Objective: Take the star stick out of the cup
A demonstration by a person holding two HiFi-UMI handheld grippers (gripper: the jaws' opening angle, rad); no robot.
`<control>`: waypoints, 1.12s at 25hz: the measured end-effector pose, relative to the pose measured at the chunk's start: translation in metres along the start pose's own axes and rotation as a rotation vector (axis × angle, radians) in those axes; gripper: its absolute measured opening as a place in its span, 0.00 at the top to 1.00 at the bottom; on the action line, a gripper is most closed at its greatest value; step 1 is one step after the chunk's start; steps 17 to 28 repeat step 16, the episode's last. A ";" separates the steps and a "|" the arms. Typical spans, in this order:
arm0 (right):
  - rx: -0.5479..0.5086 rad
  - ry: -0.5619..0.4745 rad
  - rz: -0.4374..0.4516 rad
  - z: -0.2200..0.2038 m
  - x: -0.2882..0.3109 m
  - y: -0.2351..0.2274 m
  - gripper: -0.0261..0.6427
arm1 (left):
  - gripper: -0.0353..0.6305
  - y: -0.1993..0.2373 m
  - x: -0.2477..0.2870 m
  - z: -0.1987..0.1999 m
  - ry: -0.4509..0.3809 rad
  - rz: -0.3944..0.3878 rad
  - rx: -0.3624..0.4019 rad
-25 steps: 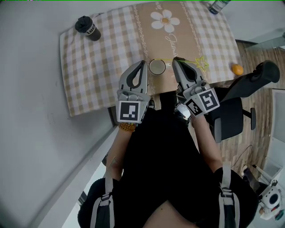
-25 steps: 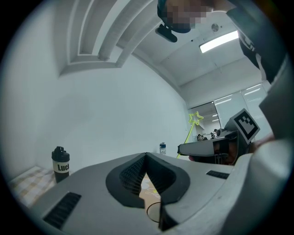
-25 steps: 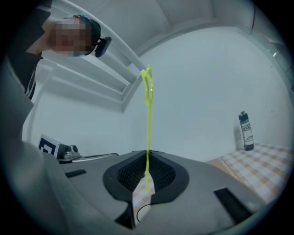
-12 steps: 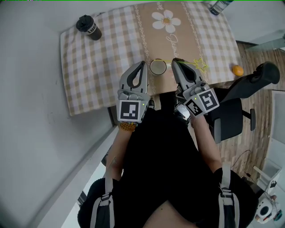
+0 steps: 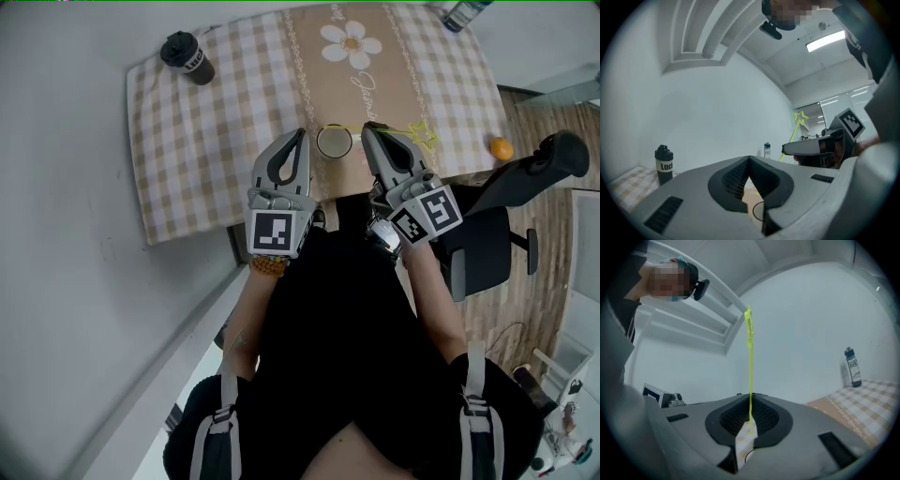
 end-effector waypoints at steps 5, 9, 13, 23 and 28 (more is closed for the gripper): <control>0.008 0.005 -0.002 -0.002 0.002 0.000 0.94 | 0.94 0.002 0.001 0.000 0.000 0.000 -0.005; 0.011 0.009 -0.005 -0.002 0.003 -0.002 0.94 | 0.94 0.003 0.002 -0.001 0.006 0.002 -0.010; 0.011 0.013 -0.009 -0.002 0.001 -0.004 0.94 | 0.94 0.003 -0.001 -0.005 0.026 0.001 -0.003; 0.009 0.015 -0.012 -0.001 0.000 -0.006 0.94 | 0.94 0.002 0.002 -0.005 0.006 0.000 0.001; 0.009 0.015 -0.012 -0.001 0.000 -0.006 0.94 | 0.94 0.002 0.002 -0.005 0.006 0.000 0.001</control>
Point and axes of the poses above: the fingertips, and each gripper's own axes: x forward along the fingers, y to its left, z out of its top, the point moved 10 cm from there along -x, backward along the fingers, and after that the axes turned 8 degrees about -y, right-handed, at the moved point
